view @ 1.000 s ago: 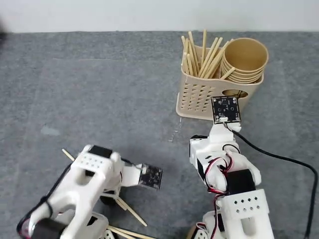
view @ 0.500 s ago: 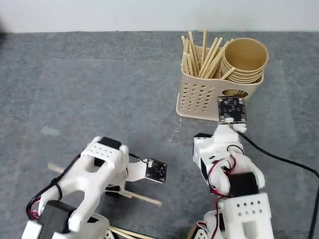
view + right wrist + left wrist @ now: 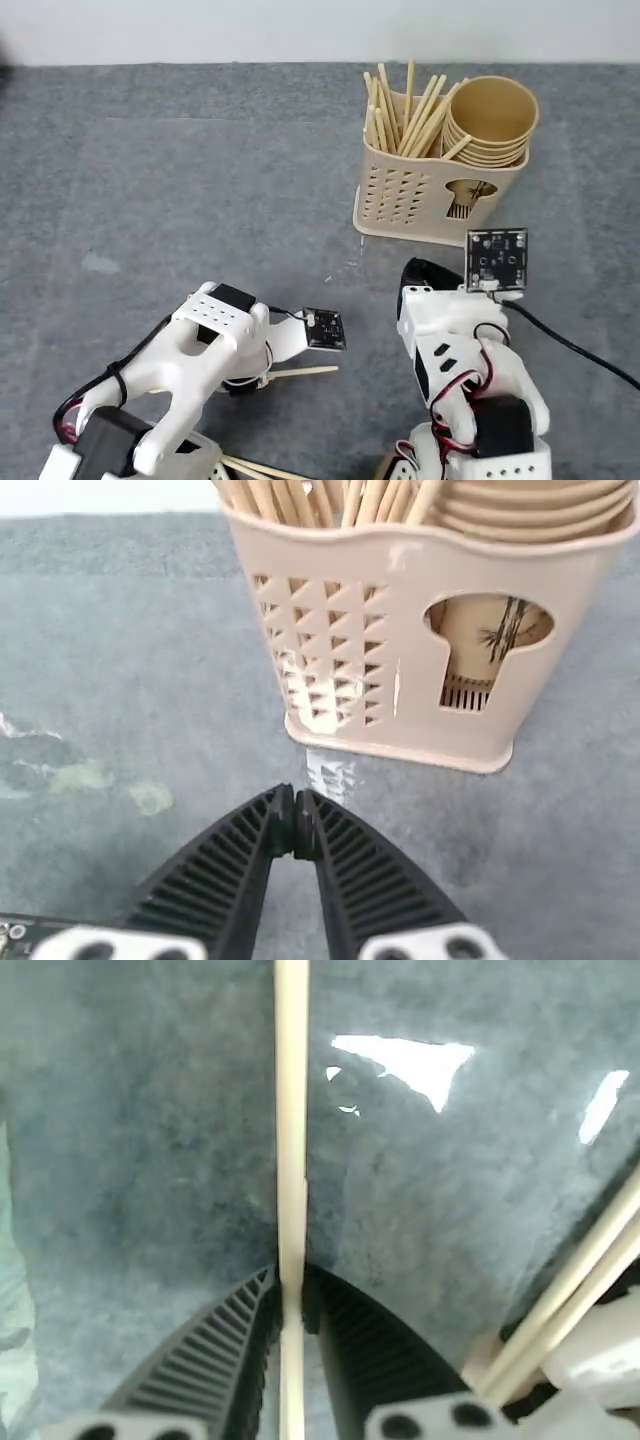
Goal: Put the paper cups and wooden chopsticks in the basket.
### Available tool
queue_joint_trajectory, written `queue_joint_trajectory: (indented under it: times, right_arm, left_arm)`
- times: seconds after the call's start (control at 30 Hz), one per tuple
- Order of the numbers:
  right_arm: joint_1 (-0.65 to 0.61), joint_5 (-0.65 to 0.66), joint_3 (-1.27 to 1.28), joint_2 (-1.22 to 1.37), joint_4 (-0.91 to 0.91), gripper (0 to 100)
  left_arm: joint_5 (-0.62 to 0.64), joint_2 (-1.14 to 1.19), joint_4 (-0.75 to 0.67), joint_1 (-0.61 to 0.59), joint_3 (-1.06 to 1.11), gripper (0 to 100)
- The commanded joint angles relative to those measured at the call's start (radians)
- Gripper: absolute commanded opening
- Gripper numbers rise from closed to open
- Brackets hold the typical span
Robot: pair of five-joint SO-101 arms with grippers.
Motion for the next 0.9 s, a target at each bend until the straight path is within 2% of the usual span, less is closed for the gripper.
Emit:
queue_joint_trajectory:
  times: [0.0, 0.2, 0.4, 0.53, 0.73, 0.87]
  right_arm:
    - [0.01, -0.008, -0.005, -0.01, 0.004, 0.9]
    - [0.01, -0.008, -0.003, -0.01, 0.004, 0.9]
    - [0.012, -0.008, -0.002, -0.01, 0.004, 0.9]
    - [0.012, -0.008, -0.002, -0.016, 0.004, 0.9]
    - [0.062, -0.006, -0.002, -0.019, 0.001, 0.9]
    - [0.07, -0.008, -0.002, -0.019, -0.001, 0.9]
  left_arm:
    - [0.038, 0.014, -0.066, 0.012, -0.031, 1]
    - [0.086, 0.014, -0.043, 0.012, -0.102, 1]
    - [0.084, 0.014, 0.109, -0.003, -0.251, 1]
    - [0.081, 0.014, 0.233, -0.091, -0.464, 1]
    - [0.046, 0.015, 0.509, -0.183, -0.878, 1]
    - [0.058, 0.015, 0.537, -0.186, -1.079, 1]
